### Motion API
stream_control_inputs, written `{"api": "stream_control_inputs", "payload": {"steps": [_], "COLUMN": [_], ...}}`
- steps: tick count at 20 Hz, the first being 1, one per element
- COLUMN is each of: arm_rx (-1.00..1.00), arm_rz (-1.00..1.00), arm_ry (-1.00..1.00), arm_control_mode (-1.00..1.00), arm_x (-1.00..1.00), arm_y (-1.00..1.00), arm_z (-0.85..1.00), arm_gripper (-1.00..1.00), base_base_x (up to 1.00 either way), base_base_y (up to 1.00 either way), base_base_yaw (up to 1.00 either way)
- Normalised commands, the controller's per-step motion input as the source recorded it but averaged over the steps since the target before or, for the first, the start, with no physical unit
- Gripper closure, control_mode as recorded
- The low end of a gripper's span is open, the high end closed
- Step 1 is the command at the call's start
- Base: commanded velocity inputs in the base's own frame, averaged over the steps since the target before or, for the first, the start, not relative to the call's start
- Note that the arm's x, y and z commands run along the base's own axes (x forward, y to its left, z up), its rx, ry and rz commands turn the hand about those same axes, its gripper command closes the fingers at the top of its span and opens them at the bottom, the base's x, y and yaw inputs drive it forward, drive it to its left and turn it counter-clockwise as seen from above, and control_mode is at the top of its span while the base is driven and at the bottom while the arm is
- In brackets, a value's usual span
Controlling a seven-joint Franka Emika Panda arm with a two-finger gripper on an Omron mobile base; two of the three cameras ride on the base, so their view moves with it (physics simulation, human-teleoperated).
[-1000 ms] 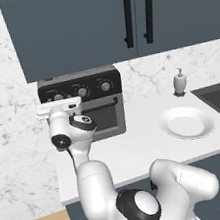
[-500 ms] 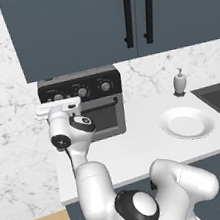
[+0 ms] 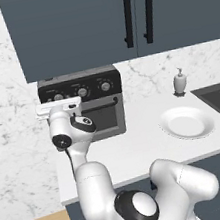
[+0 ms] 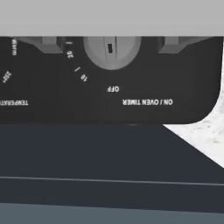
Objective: Pick up the kebab skewer and baguette bread, and place them inside the toaster oven. Close the toaster oven door and start by setting the timer.
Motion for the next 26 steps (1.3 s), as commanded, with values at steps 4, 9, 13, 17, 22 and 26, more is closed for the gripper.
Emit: {"api": "stream_control_inputs", "payload": {"steps": [4, 9, 13, 17, 22, 26], "arm_rx": [0.00, 0.00, 0.00, 0.00, 0.02, 0.06], "arm_rz": [0.00, 0.00, 0.00, 0.00, 0.00, 0.00], "arm_ry": [-0.01, -0.02, -0.02, 0.00, 0.00, 0.00], "arm_control_mode": [-1.00, -1.00, -1.00, -1.00, -1.00, -1.00], "arm_x": [0.00, 0.00, 0.00, 0.00, 0.00, 0.00], "arm_y": [0.03, 0.04, 0.07, 0.04, 0.02, 0.00], "arm_z": [0.00, 0.00, 0.00, 0.00, 0.00, 0.00], "arm_gripper": [1.00, 1.00, 1.00, 1.00, 1.00, 1.00], "base_base_x": [0.00, 0.00, 0.00, 0.00, 0.00, 0.00], "base_base_y": [0.00, 0.00, 0.00, 0.00, 0.00, 0.00], "base_base_yaw": [0.00, 0.00, 0.00, 0.00, 0.00, 0.00]}}
